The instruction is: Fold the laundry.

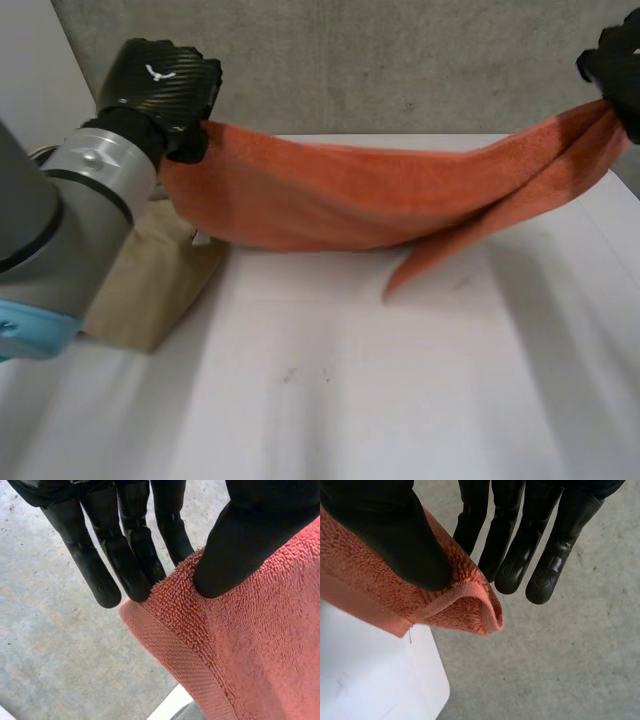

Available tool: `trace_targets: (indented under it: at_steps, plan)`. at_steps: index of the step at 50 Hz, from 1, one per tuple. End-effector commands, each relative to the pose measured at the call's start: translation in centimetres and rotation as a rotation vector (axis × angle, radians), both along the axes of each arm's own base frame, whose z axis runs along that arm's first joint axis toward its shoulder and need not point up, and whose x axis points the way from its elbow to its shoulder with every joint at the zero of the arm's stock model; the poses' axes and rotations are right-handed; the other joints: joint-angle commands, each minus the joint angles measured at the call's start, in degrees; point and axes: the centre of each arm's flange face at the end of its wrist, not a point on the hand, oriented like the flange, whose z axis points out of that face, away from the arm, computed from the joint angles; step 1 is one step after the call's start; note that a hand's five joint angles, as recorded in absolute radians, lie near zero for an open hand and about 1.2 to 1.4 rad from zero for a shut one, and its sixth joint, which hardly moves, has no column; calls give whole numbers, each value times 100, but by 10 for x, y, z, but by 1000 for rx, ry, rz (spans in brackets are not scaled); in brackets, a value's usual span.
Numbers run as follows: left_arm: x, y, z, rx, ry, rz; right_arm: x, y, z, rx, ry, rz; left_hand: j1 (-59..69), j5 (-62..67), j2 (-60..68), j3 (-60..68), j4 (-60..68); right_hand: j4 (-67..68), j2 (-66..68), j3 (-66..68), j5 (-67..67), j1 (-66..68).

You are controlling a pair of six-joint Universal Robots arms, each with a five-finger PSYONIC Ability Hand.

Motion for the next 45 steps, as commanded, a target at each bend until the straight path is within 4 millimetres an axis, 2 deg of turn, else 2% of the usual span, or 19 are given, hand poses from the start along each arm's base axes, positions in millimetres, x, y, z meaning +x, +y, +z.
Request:
trace_targets:
  at_steps: [1, 6, 9, 10, 13, 16, 17, 21, 26, 28, 32, 33, 35, 36, 37, 39, 40, 41, 45]
  plan:
    - [4, -11, -17, 73, -35, 18, -4, -16, -17, 120, 41, 68, 1470, 1493, 1157, 1178, 1135, 1185, 1274, 1264, 1351, 2443]
    - [-15, -57, -59, 106, -58, 16, 1, -51, -40, 112, 39, 76, 1470, 1493, 1157, 1178, 1135, 1185, 1274, 1264, 1351, 2443]
    - [-27, -78, -66, 60, -41, 12, 8, -78, -49, 34, 37, 76, 1470, 1493, 1157, 1178, 1135, 1185, 1274, 1264, 1351, 2443]
    - [-33, -94, -64, -1, -21, 17, 10, -85, -51, 5, 37, 75, 1470, 1493, 1157, 1178, 1135, 1185, 1274, 1264, 1351, 2443]
    - [-44, -117, -49, -142, 19, 25, 19, -113, -48, -165, 15, 67, 1470, 1493, 1157, 1178, 1135, 1185, 1274, 1264, 1351, 2443]
    - [-53, -137, -9, -395, 97, 47, 26, -133, -33, -350, -9, 49, 1470, 1493, 1157, 1178, 1135, 1185, 1274, 1264, 1351, 2443]
    - [-54, -141, 17, -531, 149, 58, 29, -142, -19, -485, -32, 35, 1470, 1493, 1157, 1178, 1135, 1185, 1274, 1264, 1351, 2443]
    - [-47, -141, 65, -768, 268, 90, 35, -146, 21, -770, -91, 28, 1470, 1493, 1157, 1178, 1135, 1185, 1274, 1264, 1351, 2443]
    - [-45, -134, 77, -817, 301, 91, 36, -140, 38, -844, -168, 71, 1470, 1493, 1157, 1178, 1135, 1185, 1274, 1264, 1351, 2443]
    - [-46, -133, 67, -776, 286, 83, 36, -137, 38, -814, -202, 104, 1470, 1493, 1157, 1178, 1135, 1185, 1274, 1264, 1351, 2443]
    - [-44, -128, 32, -644, 232, 65, 39, -126, 15, -644, -233, 224, 1470, 1493, 1157, 1178, 1135, 1185, 1274, 1264, 1351, 2443]
    - [-41, -122, 15, -584, 210, 60, 42, -120, -3, -547, -225, 277, 1470, 1493, 1157, 1178, 1135, 1185, 1274, 1264, 1351, 2443]
    - [-38, -118, -1, -531, 188, 55, 44, -114, -19, -463, -214, 313, 1470, 1493, 1157, 1178, 1135, 1185, 1274, 1264, 1351, 2443]
    - [-36, -115, -11, -498, 176, 55, 45, -106, -38, -368, -202, 340, 1470, 1493, 1157, 1178, 1135, 1185, 1274, 1264, 1351, 2443]
    - [-33, -108, -31, -432, 155, 50, 44, -103, -47, -319, -197, 349, 1470, 1493, 1157, 1178, 1135, 1185, 1274, 1264, 1351, 2443]
    - [-30, -101, -53, -363, 128, 42, 43, -93, -67, -205, -188, 369, 1470, 1493, 1157, 1178, 1135, 1185, 1274, 1264, 1351, 2443]
    - [-29, -97, -65, -328, 116, 39, 41, -83, -87, -91, -183, 380, 1470, 1493, 1157, 1178, 1135, 1185, 1274, 1264, 1351, 2443]
    - [-26, -90, -87, -262, 88, 36, 39, -79, -97, -34, -181, 382, 1470, 1493, 1157, 1178, 1135, 1185, 1274, 1264, 1351, 2443]
    - [-22, -72, -129, -143, 34, 23, 34, -57, -142, 196, -154, 399, 1470, 1493, 1157, 1178, 1135, 1185, 1274, 1264, 1351, 2443]
